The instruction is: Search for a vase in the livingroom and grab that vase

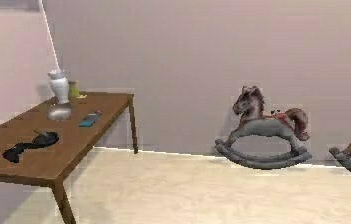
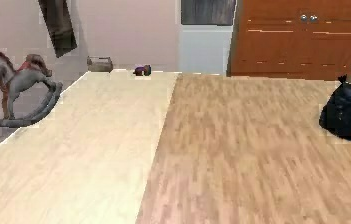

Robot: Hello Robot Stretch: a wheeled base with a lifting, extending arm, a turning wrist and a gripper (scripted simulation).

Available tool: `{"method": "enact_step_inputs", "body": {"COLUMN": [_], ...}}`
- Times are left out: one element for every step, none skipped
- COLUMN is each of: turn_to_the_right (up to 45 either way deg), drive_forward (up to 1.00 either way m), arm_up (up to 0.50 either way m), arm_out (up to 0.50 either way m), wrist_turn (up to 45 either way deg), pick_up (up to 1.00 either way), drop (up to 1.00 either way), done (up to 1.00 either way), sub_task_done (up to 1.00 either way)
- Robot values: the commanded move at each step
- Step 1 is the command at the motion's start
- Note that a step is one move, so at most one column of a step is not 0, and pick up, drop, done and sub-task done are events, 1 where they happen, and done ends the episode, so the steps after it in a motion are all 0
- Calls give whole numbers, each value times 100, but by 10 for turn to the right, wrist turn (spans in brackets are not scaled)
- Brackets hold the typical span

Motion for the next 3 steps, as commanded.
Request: {"method": "enact_step_inputs", "body": {"turn_to_the_right": [0, 0, -450], "drive_forward": [100, 25, 0], "arm_up": [0, 0, 0], "arm_out": [0, 0, 0], "wrist_turn": [0, 0, 0], "pick_up": [0, 0, 0], "drop": [0, 0, 0], "done": [0, 0, 0], "sub_task_done": [0, 0, 0]}}
